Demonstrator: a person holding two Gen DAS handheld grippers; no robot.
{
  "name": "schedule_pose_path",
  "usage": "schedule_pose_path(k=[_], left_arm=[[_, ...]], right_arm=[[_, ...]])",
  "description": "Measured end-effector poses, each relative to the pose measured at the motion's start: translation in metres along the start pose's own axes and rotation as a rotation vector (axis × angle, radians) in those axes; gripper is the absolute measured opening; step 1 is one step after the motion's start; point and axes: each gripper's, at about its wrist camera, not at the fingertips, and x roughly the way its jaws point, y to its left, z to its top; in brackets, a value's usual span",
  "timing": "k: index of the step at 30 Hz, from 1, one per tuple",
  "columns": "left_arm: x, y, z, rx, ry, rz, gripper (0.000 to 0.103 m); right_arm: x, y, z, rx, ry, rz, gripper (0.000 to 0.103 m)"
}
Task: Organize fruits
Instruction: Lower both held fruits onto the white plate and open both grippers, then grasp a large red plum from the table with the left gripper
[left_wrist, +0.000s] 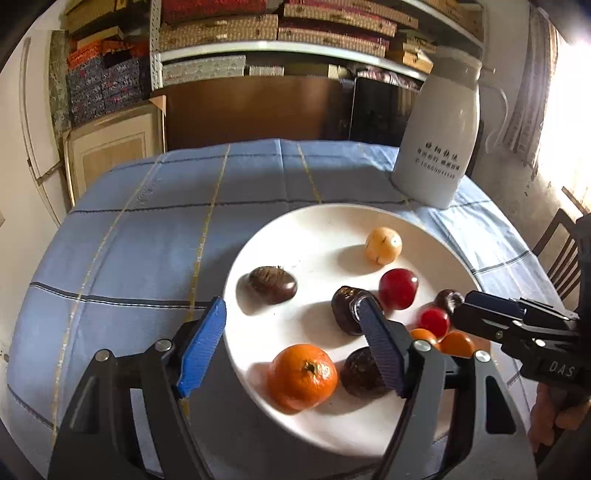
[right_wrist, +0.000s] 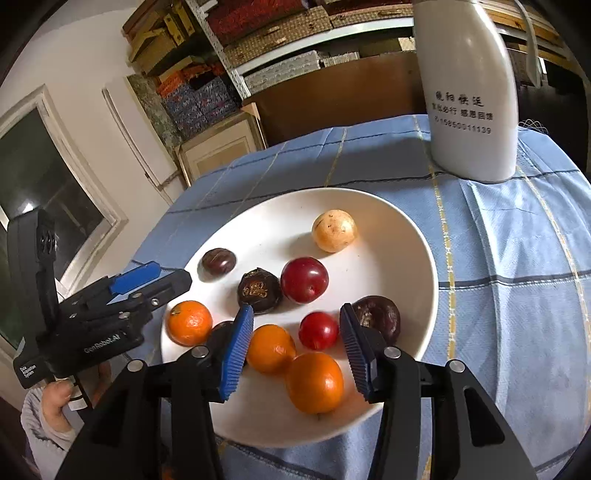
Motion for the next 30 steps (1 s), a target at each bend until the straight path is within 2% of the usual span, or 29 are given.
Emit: schedule_pose_path(k=[1, 3, 7, 14, 20, 24, 30], left_arm=[[-0.005, 0.001, -0.001, -0.002, -0.009, 0.002, 0.076], [-0.017, 0.004, -0.007, -0.013, -0.036, 0.016, 0.090], [-0.032, 0.016, -0.025, -0.041, -0.047, 0.032, 0.090], [-0.052, 0.044, -0.066, -0.139, -0.041, 0.066, 0.091], [-0.081, 0.045, -0.105, -0.144, -0.059, 0.099, 0.096], [-0.096, 0.036, -0.131, -0.116, -0.052, 0.080, 0.098], [-0.110, 0.019, -0.147, -0.055, -0.053, 0.008, 0.098]], right_arm=[[-0.003, -0.001, -0.001, 0.004, -0.008, 0.001, 0.053], [-0.010, -0.006, -0.002, 0.023, -0.033, -0.003, 0.062], [-0.023, -0.019, -0.016, 0.063, -0.054, -0.013, 0.063], [-0.044, -0.034, -0.043, 0.122, -0.078, -0.006, 0.072], [-0.064, -0.036, -0.060, 0.139, -0.115, 0.007, 0.079], [-0.073, -0.036, -0.075, 0.156, -0.112, 0.013, 0.085], [-0.076, -0.034, -0.090, 0.148, -0.104, 0.001, 0.085]])
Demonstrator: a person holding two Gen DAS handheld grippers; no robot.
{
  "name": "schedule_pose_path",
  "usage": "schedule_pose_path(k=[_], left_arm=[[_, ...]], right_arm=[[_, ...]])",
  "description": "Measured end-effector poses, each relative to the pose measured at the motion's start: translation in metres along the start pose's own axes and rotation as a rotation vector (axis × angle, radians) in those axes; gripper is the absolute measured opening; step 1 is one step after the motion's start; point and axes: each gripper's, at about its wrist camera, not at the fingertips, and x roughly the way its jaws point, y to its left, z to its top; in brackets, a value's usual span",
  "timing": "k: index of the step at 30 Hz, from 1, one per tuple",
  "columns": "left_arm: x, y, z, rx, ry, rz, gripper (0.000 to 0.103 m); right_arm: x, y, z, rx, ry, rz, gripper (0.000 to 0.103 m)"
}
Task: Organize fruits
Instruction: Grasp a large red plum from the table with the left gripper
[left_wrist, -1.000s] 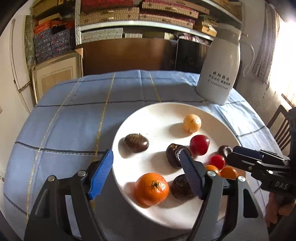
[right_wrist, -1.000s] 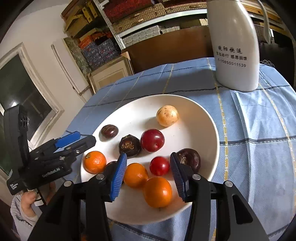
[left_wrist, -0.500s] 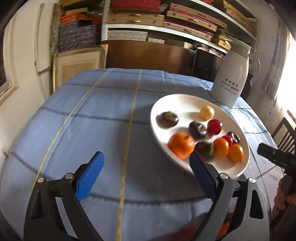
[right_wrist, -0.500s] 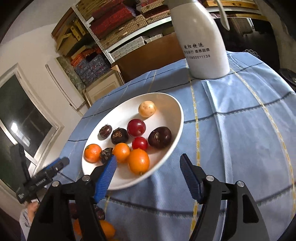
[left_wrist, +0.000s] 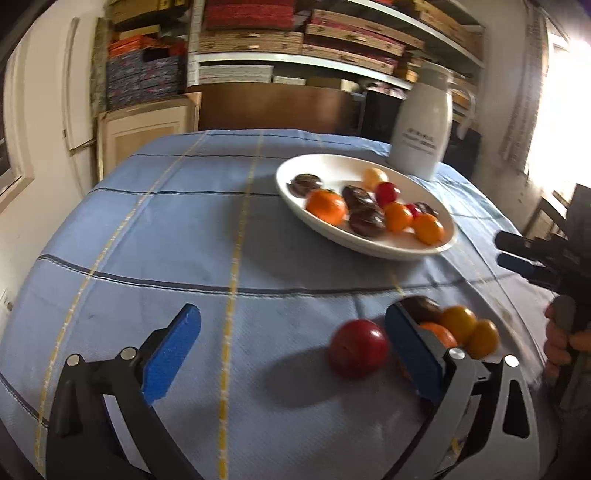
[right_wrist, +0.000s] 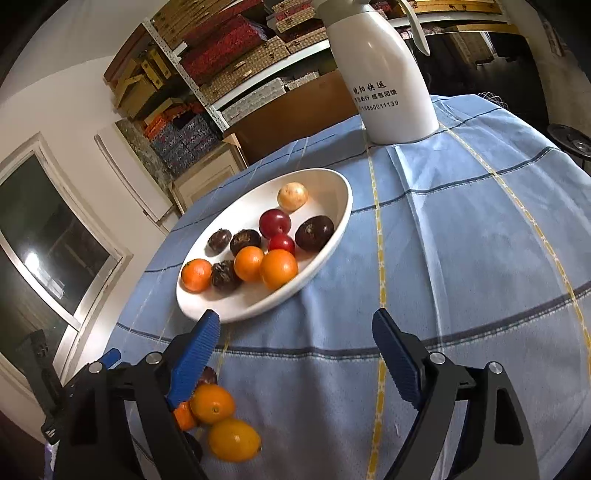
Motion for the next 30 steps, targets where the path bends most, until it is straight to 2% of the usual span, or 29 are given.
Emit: schedule_pose_path(k=[10, 14, 19, 22, 30], left_arm=[[0.016, -0.021, -0.004, 0.088, 0.081, -0.023, 0.098], [0.023, -0.002, -0.003, 0.001, 0.120, -0.006, 0.099], [0.013, 0.026, -0.003, -0.098, 0.084, 0.047, 0.098], [0.007, 0.033, -0.004, -0.124, 0.062, 0.043, 0.098], [0.014, 0.000, -0.005, 0.045, 0.094, 0.083, 0.098]], right_arm=[[0.004, -0.001, -0.005, 0.007, 0.031, -0.012, 0.086], [0.004, 0.000, -0.005, 0.008, 0.034, -0.009, 0.087], [0.003, 0.000, -0.005, 0.016, 0.031, -0.002, 0.087], [0.002, 0.002, -0.005, 0.009, 0.029, 0.004, 0.087], [0.004, 0.007, -0.008, -0.021, 0.045, 0.000, 0.087]])
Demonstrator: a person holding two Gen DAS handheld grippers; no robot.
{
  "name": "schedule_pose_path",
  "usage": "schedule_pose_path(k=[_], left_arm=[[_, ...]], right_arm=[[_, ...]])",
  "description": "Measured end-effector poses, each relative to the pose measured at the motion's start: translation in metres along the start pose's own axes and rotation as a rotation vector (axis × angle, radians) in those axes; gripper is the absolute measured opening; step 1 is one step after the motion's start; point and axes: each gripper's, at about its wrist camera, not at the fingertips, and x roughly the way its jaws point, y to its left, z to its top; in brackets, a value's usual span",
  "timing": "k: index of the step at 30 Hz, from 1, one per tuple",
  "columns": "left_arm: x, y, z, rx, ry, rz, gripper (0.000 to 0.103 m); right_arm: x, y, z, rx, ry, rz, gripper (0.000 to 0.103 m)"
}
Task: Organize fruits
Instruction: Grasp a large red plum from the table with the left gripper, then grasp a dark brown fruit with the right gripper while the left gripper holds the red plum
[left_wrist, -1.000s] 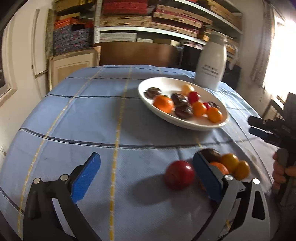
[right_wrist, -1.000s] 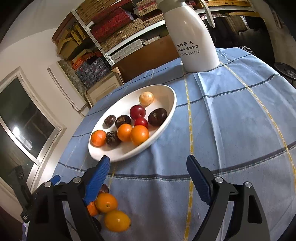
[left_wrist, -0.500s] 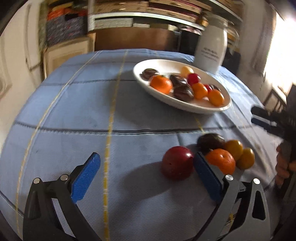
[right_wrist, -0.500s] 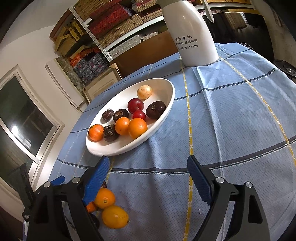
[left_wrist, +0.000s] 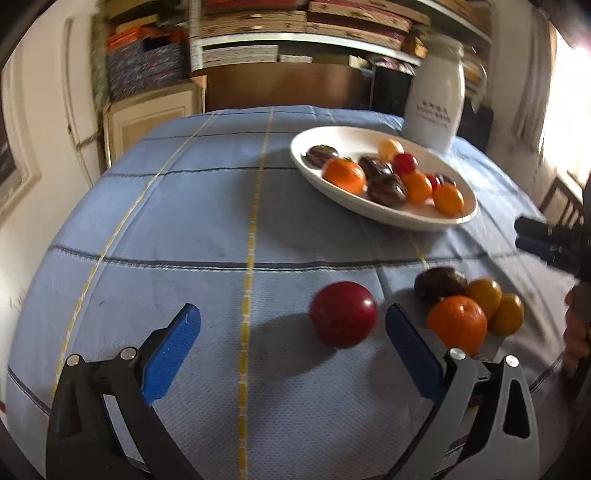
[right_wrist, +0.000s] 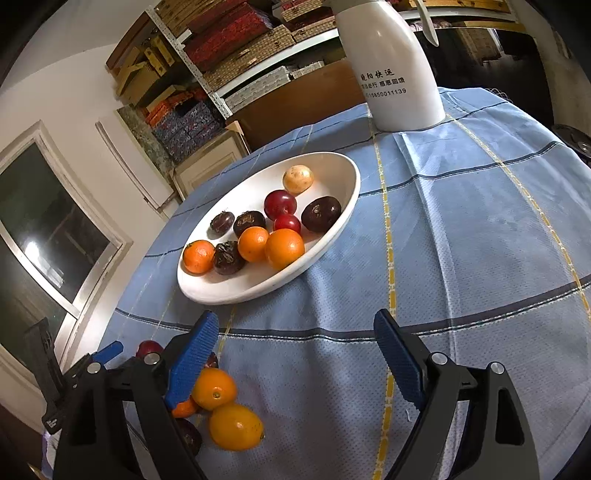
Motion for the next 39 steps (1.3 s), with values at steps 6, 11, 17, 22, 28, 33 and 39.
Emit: schedule_pose_path(k=[6, 11, 17, 22, 28, 33, 39], left_arm=[[0.006, -0.005, 0.001, 0.025, 0.029, 0.003, 0.098], [0.010, 0.002, 0.001, -0.012, 0.046, -0.035, 0.070], [0.013, 0.007, 0.000, -0.030, 0.058, -0.063, 0.061], [0.016, 0.005, 0.000, -0.025, 0.073, -0.101, 0.048], [0.021, 0.001, -0.001, -0.014, 0.096, -0.124, 0.039], [0.022, 0.002, 0.000, -0.024, 0.099, -0.134, 0.039], [0.023, 0.001, 0.000, -0.023, 0.102, -0.133, 0.040]], right_arm=[[0.001, 0.001, -0.001, -0.004, 0.003, -0.004, 0.087], [0.001, 0.004, -0.002, -0.022, 0.004, 0.001, 0.087], [0.000, 0.008, -0.005, -0.040, 0.006, 0.003, 0.087], [0.000, 0.010, -0.005, -0.051, 0.006, 0.007, 0.087], [0.002, 0.015, -0.007, -0.070, 0.022, 0.035, 0.087], [0.005, 0.034, -0.016, -0.118, 0.056, 0.102, 0.085], [0.026, 0.071, -0.022, -0.202, 0.163, 0.162, 0.075]])
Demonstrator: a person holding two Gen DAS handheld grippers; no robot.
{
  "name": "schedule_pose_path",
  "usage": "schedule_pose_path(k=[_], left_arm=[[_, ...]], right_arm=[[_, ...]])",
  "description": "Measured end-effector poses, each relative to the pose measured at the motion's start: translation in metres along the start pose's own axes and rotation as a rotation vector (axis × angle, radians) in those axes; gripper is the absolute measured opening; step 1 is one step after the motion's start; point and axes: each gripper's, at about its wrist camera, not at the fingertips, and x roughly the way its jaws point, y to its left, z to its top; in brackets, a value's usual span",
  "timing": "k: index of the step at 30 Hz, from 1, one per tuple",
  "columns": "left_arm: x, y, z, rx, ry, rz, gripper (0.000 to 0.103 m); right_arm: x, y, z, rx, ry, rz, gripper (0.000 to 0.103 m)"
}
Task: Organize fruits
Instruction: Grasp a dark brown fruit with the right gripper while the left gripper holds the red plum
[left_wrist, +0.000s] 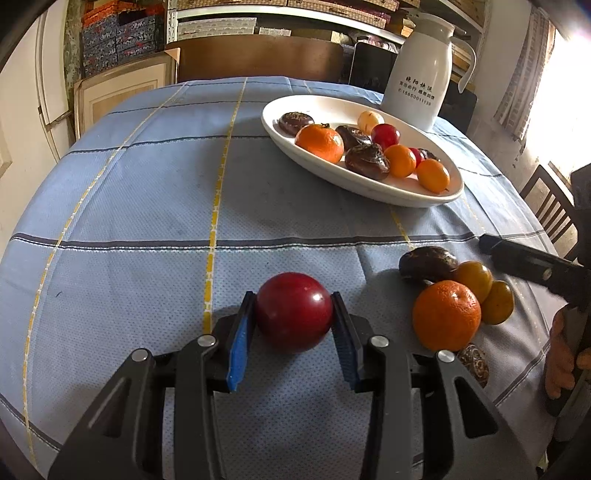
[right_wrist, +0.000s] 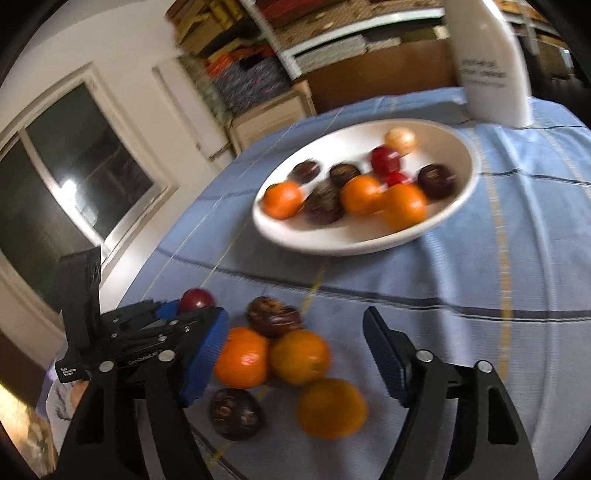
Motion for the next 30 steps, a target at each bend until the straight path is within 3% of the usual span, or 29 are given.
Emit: schedule_pose_path(k=[8, 13, 17, 22, 26, 30], left_arm=[[0.001, 0.000, 0.000, -0.001, 0.002, -0.007, 0.040], [0.001, 0.000, 0.000, -0.006, 0.001, -0.011, 0.040], [0.000, 0.000, 0.000, -0.006, 0.001, -0.012, 0.040], [0.001, 0.000, 0.000, -0.004, 0.001, -0.010, 0.040], [0.001, 0.000, 0.000, -0.002, 0.002, -0.009, 0.040], [0.001, 0.000, 0.000, 0.000, 0.002, -0.009, 0.040]], right_arm=[[0.035, 0.017, 0.012, -0.075, 0.087, -0.090, 0.074], [0.015, -0.015, 0.018, 0.045, 0.024, -0.099, 0.065], [0.006, -0.038, 0.017, 0.152, 0.002, -0.054, 0.061], [0.021, -0.025, 0.015, 0.094, 0.042, -0.062, 0.061], [0.018, -0.023, 0.017, 0.081, 0.020, -0.104, 0.061], [0.027, -0.012, 0.020, 0.030, 0.043, -0.119, 0.055]])
